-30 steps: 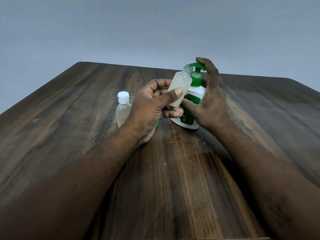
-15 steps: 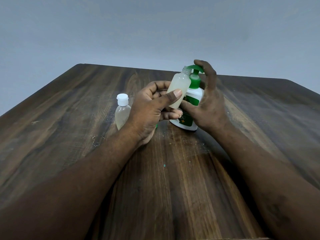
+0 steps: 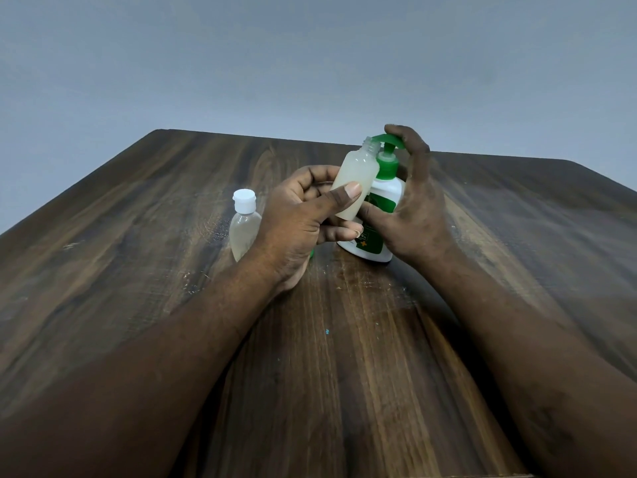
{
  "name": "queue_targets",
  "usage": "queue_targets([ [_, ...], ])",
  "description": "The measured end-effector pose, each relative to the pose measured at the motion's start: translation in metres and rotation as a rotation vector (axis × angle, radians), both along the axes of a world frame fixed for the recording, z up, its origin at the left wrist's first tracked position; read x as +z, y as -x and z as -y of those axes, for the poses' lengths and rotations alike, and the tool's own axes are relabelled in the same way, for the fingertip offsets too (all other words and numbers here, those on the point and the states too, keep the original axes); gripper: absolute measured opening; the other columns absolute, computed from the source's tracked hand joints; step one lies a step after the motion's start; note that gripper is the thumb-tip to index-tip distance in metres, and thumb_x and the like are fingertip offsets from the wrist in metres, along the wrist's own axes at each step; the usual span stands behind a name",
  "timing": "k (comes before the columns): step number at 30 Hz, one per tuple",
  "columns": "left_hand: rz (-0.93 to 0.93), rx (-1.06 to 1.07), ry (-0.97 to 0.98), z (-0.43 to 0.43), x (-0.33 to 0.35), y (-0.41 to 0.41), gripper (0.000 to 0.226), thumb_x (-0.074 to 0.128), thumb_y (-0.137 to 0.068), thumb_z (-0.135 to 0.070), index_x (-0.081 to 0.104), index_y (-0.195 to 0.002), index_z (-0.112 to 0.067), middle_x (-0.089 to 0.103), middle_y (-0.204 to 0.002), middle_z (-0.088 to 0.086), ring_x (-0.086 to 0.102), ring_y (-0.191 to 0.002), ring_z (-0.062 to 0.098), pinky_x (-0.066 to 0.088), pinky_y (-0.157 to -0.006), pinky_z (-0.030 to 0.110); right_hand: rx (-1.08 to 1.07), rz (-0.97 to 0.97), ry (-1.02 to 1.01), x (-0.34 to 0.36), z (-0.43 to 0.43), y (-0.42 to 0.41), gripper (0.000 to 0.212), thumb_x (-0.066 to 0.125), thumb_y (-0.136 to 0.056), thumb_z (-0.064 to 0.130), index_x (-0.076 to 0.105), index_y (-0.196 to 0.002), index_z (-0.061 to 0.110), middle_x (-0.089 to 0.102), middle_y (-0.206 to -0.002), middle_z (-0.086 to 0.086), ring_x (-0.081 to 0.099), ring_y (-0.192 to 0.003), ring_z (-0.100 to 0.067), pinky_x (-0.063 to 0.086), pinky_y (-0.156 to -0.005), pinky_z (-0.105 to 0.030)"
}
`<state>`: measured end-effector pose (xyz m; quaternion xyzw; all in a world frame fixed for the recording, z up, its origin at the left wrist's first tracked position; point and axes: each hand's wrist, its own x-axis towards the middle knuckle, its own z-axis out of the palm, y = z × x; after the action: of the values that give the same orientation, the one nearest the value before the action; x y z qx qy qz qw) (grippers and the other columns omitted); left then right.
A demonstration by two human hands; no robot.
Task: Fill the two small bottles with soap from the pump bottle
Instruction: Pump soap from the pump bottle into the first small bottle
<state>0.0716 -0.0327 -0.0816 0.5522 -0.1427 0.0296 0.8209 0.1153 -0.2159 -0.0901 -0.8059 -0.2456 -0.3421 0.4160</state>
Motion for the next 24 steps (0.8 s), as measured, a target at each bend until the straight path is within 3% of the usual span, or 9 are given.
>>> queue_targets([
  [3,0.005,-0.002,0.009,-0.0001,0.0,-0.0006,0.029,0.075,-0.093,-0.012,0.064,-0.12,-0.006,0.077,-0.096,0.015,0.071,-0.06,0.024,0.06,-0.053,0.023,0.001,0.002,0.007,0.001,0.0001,0.0011,0.094,0.092,-0.081,0.019,0.036,-0.155,0.02,0.047,-0.127,0.052,0.061,-0.113,0.013,0.049,-0.087,-0.007],
  [5,0.004,-0.005,0.015,-0.0006,-0.0001,-0.001,0.029,0.075,-0.093,-0.012,0.064,-0.12,-0.006,0.077,-0.095,0.014,0.071,-0.06,0.024,0.06,-0.053,0.022,-0.005,0.003,0.006,0.0008,0.0001,0.0008,0.094,0.093,-0.08,0.019,0.037,-0.156,0.019,0.048,-0.127,0.048,0.061,-0.115,0.013,0.048,-0.089,-0.006],
  [9,0.009,-0.006,0.014,-0.0002,0.0,-0.0011,0.033,0.076,-0.09,-0.015,0.064,-0.119,-0.007,0.078,-0.094,0.012,0.071,-0.062,0.026,0.06,-0.053,0.022,-0.005,0.001,0.015,0.0033,-0.0015,0.0016,0.093,0.092,-0.081,0.023,0.035,-0.155,0.021,0.054,-0.127,0.032,0.065,-0.114,0.002,0.057,-0.087,-0.019],
  [13,0.02,-0.004,0.006,0.0005,-0.0008,0.0003,0.043,0.079,-0.081,-0.023,0.065,-0.119,-0.007,0.078,-0.095,0.012,0.071,-0.062,0.027,0.06,-0.053,0.023,-0.018,-0.004,-0.003,0.0032,-0.0028,0.0029,0.088,0.091,-0.081,0.024,0.039,-0.151,0.019,0.057,-0.127,0.022,0.065,-0.115,0.001,0.057,-0.088,-0.021],
  [17,0.014,-0.004,0.02,0.0014,-0.0014,0.0,0.045,0.078,-0.082,-0.023,0.064,-0.121,-0.005,0.077,-0.094,0.012,0.071,-0.062,0.026,0.06,-0.053,0.023,-0.012,0.001,0.002,0.0036,-0.004,0.0029,0.091,0.092,-0.08,0.021,0.037,-0.153,0.023,0.056,-0.129,0.032,0.065,-0.116,0.002,0.057,-0.092,-0.023],
  [21,0.006,-0.004,0.028,0.0006,-0.0012,-0.0013,0.031,0.074,-0.093,-0.014,0.063,-0.121,-0.005,0.077,-0.094,0.012,0.071,-0.063,0.026,0.06,-0.054,0.023,-0.018,-0.016,0.003,0.004,-0.0037,0.0046,0.097,0.092,-0.081,0.023,0.032,-0.158,0.023,0.062,-0.134,0.014,0.067,-0.116,-0.003,0.059,-0.089,-0.028],
  [24,0.011,-0.004,0.028,0.0005,-0.0001,-0.0007,0.029,0.073,-0.093,-0.013,0.063,-0.12,-0.005,0.077,-0.094,0.011,0.071,-0.063,0.026,0.06,-0.054,0.023,-0.026,-0.011,0.006,0.0042,-0.0042,0.0054,0.097,0.091,-0.081,0.024,0.032,-0.158,0.023,0.058,-0.128,0.026,0.066,-0.114,-0.002,0.059,-0.088,-0.026],
])
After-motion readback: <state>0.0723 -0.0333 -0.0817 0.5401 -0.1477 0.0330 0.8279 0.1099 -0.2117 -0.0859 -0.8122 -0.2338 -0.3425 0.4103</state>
